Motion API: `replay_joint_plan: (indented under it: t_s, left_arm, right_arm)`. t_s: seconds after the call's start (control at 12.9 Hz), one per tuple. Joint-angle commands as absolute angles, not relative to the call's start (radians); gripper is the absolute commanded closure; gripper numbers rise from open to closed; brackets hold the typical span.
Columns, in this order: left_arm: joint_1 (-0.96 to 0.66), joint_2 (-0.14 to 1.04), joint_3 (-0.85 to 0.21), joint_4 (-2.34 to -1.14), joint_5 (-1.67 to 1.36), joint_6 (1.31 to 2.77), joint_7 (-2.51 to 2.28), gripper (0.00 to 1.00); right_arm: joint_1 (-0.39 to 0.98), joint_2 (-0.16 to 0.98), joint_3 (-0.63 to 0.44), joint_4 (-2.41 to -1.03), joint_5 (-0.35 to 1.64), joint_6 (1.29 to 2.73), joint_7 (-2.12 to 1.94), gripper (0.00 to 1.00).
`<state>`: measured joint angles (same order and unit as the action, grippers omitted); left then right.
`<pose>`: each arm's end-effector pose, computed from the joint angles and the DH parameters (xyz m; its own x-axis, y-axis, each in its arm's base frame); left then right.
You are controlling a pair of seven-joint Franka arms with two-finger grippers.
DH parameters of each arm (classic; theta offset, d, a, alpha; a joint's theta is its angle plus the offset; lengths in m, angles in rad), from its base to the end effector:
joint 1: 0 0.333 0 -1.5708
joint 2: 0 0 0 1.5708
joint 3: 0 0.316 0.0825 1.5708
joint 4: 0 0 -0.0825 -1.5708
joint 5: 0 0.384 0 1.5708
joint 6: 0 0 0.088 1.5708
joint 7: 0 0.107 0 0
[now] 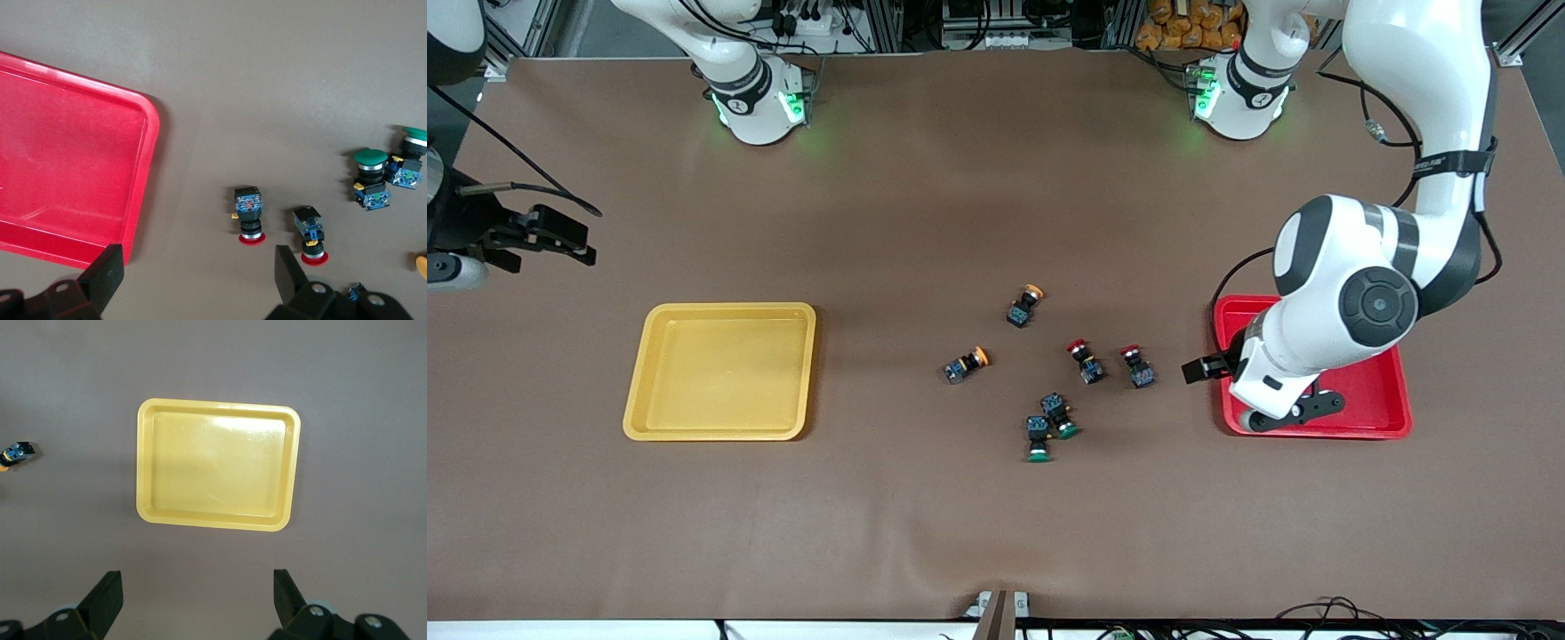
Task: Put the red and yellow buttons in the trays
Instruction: 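Grasp a red-ringed button with the left gripper while the right gripper reaches out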
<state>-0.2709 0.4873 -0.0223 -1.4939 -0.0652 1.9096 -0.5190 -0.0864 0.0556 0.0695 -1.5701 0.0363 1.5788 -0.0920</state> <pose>0.6561 -0.2006 0.3833 0.9641 0.2469 -0.0976 0.2504 -0.9678 0.0251 0.5707 -0.0069 0.5944 0.9963 0.0748 -0.0429 0.0729 -0.9964 -0.0442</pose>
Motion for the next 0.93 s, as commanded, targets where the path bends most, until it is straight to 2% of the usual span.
replay_joint_plan:
  t_s: [0.0, 0.54, 0.78, 0.85]
  left_arm:
    - [-0.305, 0.528, -0.018, -1.486, -0.069, 1.968, -0.586, 0.00]
    - [-0.385, 0.678, -0.015, -1.489, -0.061, 2.101, -0.748, 0.00]
    - [-0.396, 0.698, -0.015, -1.537, -0.061, 2.112, -0.773, 0.00]
    - [-0.396, 0.698, -0.015, -1.557, -0.060, 2.112, -0.773, 0.00]
  right_arm:
    - [-0.098, 0.066, 0.074, -1.562, 0.054, 1.583, -0.104, 0.00]
    - [-0.090, 0.141, 0.054, -1.562, 0.031, 1.582, -0.117, 0.00]
    - [-0.086, 0.253, 0.028, -1.559, 0.017, 1.604, -0.118, 0.00]
    - [-0.083, 0.259, 0.023, -1.559, 0.008, 1.605, -0.117, 0.00]
